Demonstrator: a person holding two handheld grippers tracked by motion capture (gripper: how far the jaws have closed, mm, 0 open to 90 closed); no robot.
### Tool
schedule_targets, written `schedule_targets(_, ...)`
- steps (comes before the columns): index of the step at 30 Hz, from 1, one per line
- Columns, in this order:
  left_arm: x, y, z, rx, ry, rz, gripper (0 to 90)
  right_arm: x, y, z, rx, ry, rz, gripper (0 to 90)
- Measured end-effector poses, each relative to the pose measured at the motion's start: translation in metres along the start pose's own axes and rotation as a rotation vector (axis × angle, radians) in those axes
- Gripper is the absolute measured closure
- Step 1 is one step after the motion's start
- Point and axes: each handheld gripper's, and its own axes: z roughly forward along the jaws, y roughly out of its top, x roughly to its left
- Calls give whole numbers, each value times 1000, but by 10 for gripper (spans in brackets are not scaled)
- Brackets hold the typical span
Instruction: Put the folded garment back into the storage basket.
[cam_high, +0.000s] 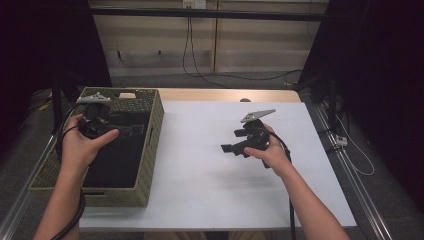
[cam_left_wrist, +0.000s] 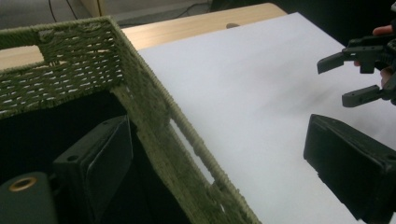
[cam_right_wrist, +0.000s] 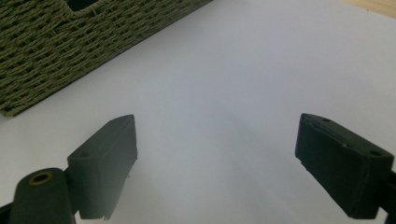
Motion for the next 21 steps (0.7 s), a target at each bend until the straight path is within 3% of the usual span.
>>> schedule_targets(21,-1,-14,1,-106,-36,2,67,-3,-25,-21,49,-20,-1,114)
